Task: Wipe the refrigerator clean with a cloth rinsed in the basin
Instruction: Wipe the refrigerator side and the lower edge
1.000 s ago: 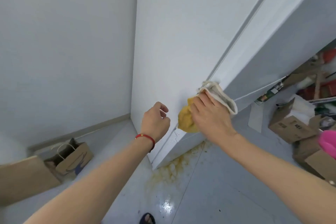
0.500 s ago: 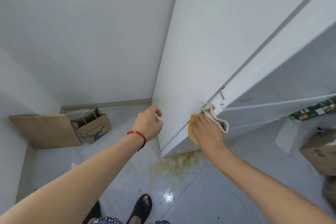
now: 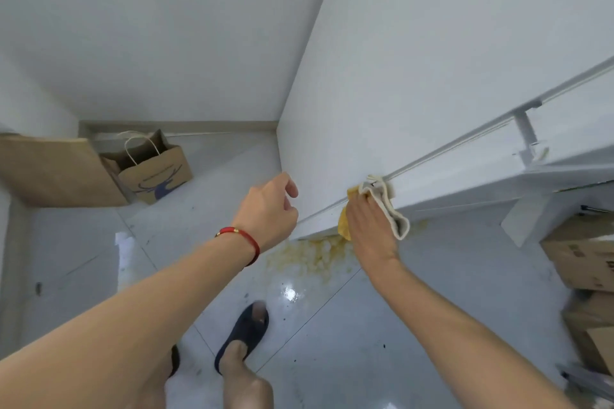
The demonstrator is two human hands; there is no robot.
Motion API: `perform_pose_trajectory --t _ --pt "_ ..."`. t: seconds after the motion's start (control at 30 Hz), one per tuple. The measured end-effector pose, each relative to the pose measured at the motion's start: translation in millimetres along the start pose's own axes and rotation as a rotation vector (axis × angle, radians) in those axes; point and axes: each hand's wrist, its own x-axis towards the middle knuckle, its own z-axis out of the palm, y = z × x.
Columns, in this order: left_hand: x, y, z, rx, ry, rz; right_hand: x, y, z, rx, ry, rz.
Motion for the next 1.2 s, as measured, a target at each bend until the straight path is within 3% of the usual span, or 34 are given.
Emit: perform_pose_trajectory --t 0.2,0.3,0.43,0.77,0.97,1.2 --pt "1.1 -64.5 36.4 0.012 -0.027 -0.082 36.9 -64.5 4.8 0.051 -0.115 -0.132" --pt "0.0 -76.8 52.2 -0.006 -0.067 -0.131 20.8 -42.3 -0.1 0.304 -0.091 -0.057" --pt "9.0 -72.2 66.5 -0.064 -0.075 -0.167 -14.5 6.9 -2.4 0.421 0.055 0.076" --pt "21.9 -67.1 88.1 -0.067 -0.072 -0.162 20.0 -33.2 -2.1 0.456 0.025 -0.095" --pt "18.8 -24.5 72.8 -0.081 -0.082 -0.135 -43.0 66.4 -30.5 0.5 0.126 0.029" --pt "8.9 88.2 28.4 -0.207 -0.048 0.08 -125.8 197.7 -61.4 0.459 0.216 0.246"
